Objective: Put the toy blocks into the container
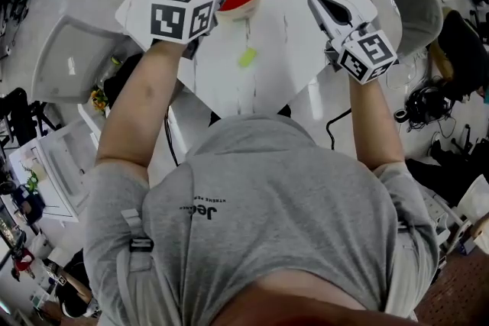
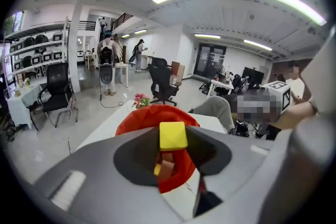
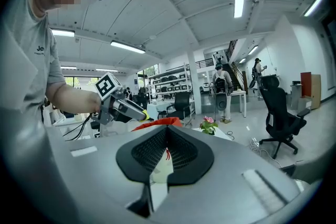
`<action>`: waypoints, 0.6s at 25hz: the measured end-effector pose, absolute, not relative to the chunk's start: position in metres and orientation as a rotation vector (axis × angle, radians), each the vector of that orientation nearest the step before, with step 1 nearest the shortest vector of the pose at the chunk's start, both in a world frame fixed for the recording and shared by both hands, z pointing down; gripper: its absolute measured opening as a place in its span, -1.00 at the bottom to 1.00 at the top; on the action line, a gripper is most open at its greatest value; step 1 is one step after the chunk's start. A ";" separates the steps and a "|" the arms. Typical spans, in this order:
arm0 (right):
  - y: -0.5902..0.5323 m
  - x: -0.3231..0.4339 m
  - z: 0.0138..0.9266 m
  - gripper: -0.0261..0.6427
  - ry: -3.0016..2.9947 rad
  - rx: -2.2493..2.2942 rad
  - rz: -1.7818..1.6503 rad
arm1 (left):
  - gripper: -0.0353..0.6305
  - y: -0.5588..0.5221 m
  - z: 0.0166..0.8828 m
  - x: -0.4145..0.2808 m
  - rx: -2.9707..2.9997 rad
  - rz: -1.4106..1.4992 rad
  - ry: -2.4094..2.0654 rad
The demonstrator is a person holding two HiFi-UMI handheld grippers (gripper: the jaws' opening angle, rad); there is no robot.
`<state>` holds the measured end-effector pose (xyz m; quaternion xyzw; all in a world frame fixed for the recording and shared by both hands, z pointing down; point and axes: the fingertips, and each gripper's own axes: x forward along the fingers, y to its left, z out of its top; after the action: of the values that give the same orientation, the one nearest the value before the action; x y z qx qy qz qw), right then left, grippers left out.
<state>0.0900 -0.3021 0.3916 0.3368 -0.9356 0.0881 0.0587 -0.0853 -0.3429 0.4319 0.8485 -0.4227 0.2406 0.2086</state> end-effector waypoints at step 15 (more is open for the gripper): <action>-0.309 0.110 0.393 -0.91 -2.817 1.066 0.272 | 0.04 -0.391 0.463 -0.074 2.336 0.698 -1.197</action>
<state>0.1102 -0.3090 0.3934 0.3518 -0.9299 0.0896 0.0587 -0.0744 -0.3914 0.4628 0.8406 -0.4310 0.2513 0.2112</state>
